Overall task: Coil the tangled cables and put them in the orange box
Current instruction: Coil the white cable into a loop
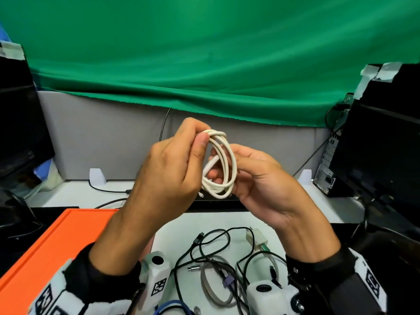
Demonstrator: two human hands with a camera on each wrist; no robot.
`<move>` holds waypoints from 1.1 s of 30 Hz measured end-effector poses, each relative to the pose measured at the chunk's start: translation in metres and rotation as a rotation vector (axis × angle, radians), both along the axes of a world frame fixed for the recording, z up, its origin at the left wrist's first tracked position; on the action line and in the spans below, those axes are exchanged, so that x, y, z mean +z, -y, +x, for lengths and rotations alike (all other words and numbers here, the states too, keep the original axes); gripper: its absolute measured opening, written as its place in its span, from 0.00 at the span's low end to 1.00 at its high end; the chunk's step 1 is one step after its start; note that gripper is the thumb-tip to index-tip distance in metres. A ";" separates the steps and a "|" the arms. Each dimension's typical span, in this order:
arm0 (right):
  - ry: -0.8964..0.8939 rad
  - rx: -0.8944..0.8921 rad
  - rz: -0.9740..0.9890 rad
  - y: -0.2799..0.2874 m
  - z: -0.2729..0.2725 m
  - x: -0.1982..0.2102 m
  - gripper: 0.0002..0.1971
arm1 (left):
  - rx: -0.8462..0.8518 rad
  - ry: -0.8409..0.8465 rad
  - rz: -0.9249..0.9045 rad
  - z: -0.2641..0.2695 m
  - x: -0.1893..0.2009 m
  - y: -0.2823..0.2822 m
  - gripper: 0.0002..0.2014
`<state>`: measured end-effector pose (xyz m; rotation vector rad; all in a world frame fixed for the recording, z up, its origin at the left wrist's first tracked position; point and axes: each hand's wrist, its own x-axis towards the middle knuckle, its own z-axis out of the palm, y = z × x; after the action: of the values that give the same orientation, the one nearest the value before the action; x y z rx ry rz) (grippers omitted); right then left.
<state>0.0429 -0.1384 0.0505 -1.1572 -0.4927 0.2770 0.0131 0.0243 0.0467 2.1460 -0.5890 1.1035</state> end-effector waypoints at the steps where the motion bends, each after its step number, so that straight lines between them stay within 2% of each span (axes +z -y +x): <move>1: 0.001 -0.008 0.010 -0.001 0.001 -0.001 0.05 | 0.000 -0.009 0.001 0.000 0.000 -0.001 0.09; 5: 0.054 -0.177 0.023 -0.006 0.004 -0.005 0.08 | -0.039 -0.225 0.085 0.006 0.002 -0.012 0.10; 8: -0.079 -0.071 0.104 -0.011 0.006 -0.008 0.08 | -0.063 -0.326 0.138 0.006 0.003 -0.020 0.09; 13: -0.279 0.209 0.208 -0.015 -0.003 -0.004 0.07 | -0.096 -0.239 0.078 0.005 0.005 -0.022 0.07; 17: -0.350 0.205 0.284 -0.013 -0.005 0.000 0.09 | 0.022 -0.107 0.028 0.007 0.003 -0.015 0.07; 19: -0.375 0.187 0.297 -0.011 -0.004 -0.001 0.17 | 0.078 -0.116 0.029 0.011 0.000 -0.014 0.09; 21: -0.286 0.154 0.243 -0.009 -0.004 -0.002 0.23 | 0.135 -0.135 0.048 0.014 -0.002 -0.015 0.10; 28: 0.301 -0.187 -0.237 -0.011 -0.004 -0.009 0.10 | 0.228 -0.089 -0.013 0.015 -0.002 -0.014 0.10; 30: 0.419 -0.304 -0.372 -0.009 -0.004 -0.009 0.11 | 0.232 -0.061 -0.047 0.015 -0.002 -0.015 0.10; 33: 0.540 -0.427 -0.463 -0.005 -0.004 -0.008 0.11 | 0.228 -0.055 -0.047 0.014 0.001 -0.017 0.08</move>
<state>0.0392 -0.1338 0.0422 -1.7673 -0.6529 -0.3217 0.0268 0.0414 0.0475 2.2357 -0.2951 1.1610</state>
